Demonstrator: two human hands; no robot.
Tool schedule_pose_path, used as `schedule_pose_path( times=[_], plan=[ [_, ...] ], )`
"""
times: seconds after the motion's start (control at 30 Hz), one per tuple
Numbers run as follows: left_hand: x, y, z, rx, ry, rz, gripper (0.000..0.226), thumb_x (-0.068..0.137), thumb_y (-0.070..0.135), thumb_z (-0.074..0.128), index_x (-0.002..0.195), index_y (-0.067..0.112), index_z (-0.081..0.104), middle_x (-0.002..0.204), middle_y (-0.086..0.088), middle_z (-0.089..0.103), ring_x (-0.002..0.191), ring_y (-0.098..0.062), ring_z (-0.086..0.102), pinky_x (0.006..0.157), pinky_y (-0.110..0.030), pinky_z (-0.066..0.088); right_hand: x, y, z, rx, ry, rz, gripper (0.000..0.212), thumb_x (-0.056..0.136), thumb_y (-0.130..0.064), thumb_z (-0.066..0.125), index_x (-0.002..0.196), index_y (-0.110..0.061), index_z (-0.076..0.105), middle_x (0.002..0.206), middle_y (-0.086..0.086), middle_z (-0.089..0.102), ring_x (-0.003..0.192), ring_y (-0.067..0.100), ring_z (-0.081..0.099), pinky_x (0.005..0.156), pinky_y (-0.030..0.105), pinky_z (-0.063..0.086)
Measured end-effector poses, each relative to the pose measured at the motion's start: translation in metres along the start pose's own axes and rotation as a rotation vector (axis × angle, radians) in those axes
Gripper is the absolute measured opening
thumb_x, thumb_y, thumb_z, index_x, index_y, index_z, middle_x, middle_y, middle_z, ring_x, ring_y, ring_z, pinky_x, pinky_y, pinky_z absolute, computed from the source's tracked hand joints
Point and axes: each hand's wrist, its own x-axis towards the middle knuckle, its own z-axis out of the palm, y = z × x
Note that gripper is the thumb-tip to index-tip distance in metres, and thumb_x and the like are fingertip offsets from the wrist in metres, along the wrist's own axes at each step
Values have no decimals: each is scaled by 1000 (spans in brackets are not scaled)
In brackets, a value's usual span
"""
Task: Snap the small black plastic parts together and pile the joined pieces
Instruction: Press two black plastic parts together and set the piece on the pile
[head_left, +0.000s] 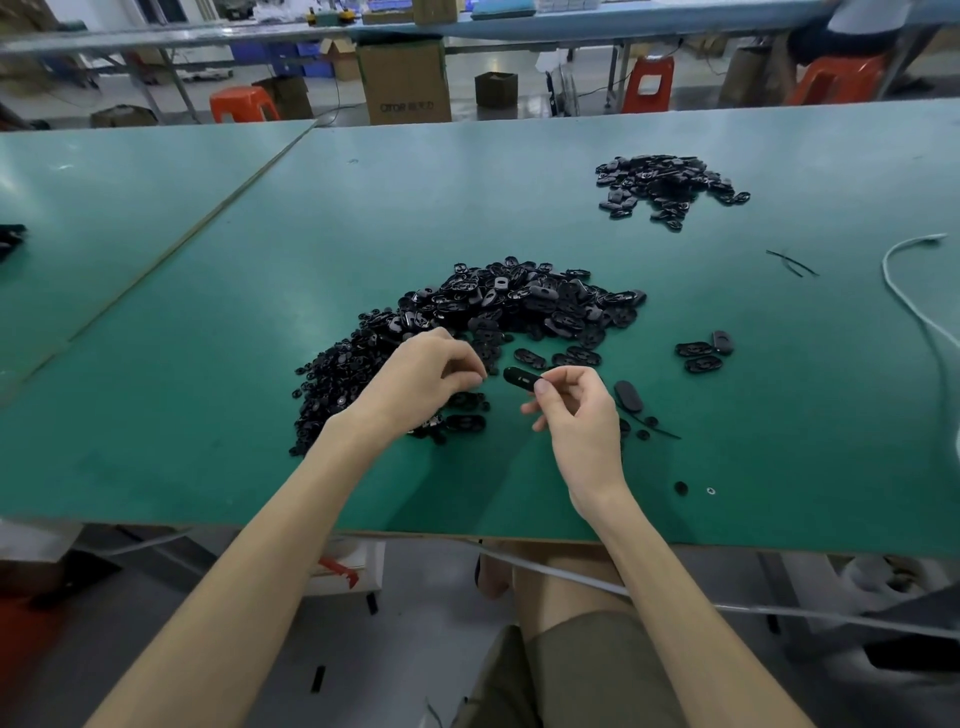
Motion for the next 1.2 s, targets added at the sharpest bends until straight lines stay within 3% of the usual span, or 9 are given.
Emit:
schedule_pose_path(
  times=[0.1, 0.2, 0.43, 0.67, 0.8, 0.93, 1.0, 1.13, 1.2],
  plan=[
    [-3, -1, 6, 100, -27, 16, 9, 96, 25, 73, 103, 22, 79, 104, 1, 61, 102, -18, 56, 97, -37, 46, -1, -1, 0, 4, 3, 0, 9, 103, -7, 60, 99, -15, 59, 89, 5, 70, 74, 9, 72, 63, 21, 54],
    [-3, -1, 13, 185, -8, 29, 10, 95, 31, 73, 102, 25, 77, 105, 4, 62, 107, -19, 54, 100, -34, 37, -1, -2, 0, 4, 2, 2, 8, 103, -7, 61, 99, -13, 60, 89, 7, 70, 73, 8, 71, 63, 21, 53],
    [-2, 1, 11, 336, -42, 3, 13, 97, 21, 70, 105, 30, 73, 104, 12, 64, 106, -16, 47, 88, -31, 17, -2, -4, 0, -9, 3, 7, 7, 102, -7, 62, 99, -13, 61, 88, 5, 70, 73, 9, 72, 63, 21, 54],
    [-5, 8, 16, 418, -16, 46, 7, 96, 31, 70, 101, 26, 70, 104, 7, 60, 107, -18, 51, 103, -39, 22, -3, -5, 0, -5, 6, 8, 7, 102, -7, 63, 99, -13, 61, 86, 3, 70, 73, 11, 72, 63, 22, 54],
    [-5, 7, 19, 406, -22, 37, 5, 97, 29, 70, 98, 26, 66, 103, 6, 49, 109, -18, 47, 105, -39, 20, -4, -5, 0, -1, 10, 9, 7, 102, -7, 63, 99, -13, 61, 85, 2, 69, 73, 11, 72, 62, 22, 54],
    [-5, 6, 21, 384, -4, 43, 14, 99, 27, 66, 92, 26, 54, 101, 7, 52, 108, -17, 47, 103, -38, 20, -4, -5, 0, 1, 13, 6, 7, 102, -6, 62, 99, -13, 61, 86, 2, 69, 72, 10, 72, 63, 23, 54],
    [-7, 9, 25, 246, 73, 30, 13, 100, 22, 64, 93, 24, 54, 95, 9, 57, 100, -16, 52, 99, -37, 26, -4, -5, 0, 6, 18, -1, 8, 102, -5, 62, 102, -13, 62, 89, 3, 69, 71, 10, 71, 63, 23, 55],
    [-5, 26, 36, -472, 218, -100, 8, 97, 8, 69, 96, 9, 61, 85, -4, 69, 74, -12, 61, 76, -24, 48, -3, -5, -1, 11, 34, -13, 12, 102, -6, 61, 108, -16, 63, 91, 3, 71, 72, 11, 71, 64, 23, 55],
    [-5, 31, 43, -679, 270, -136, 6, 97, 3, 67, 102, 4, 63, 83, -8, 69, 71, -10, 64, 71, -20, 50, -3, -5, -1, 24, 55, -16, 13, 102, -6, 61, 109, -17, 64, 93, 4, 72, 73, 12, 72, 64, 23, 55]
  ],
)
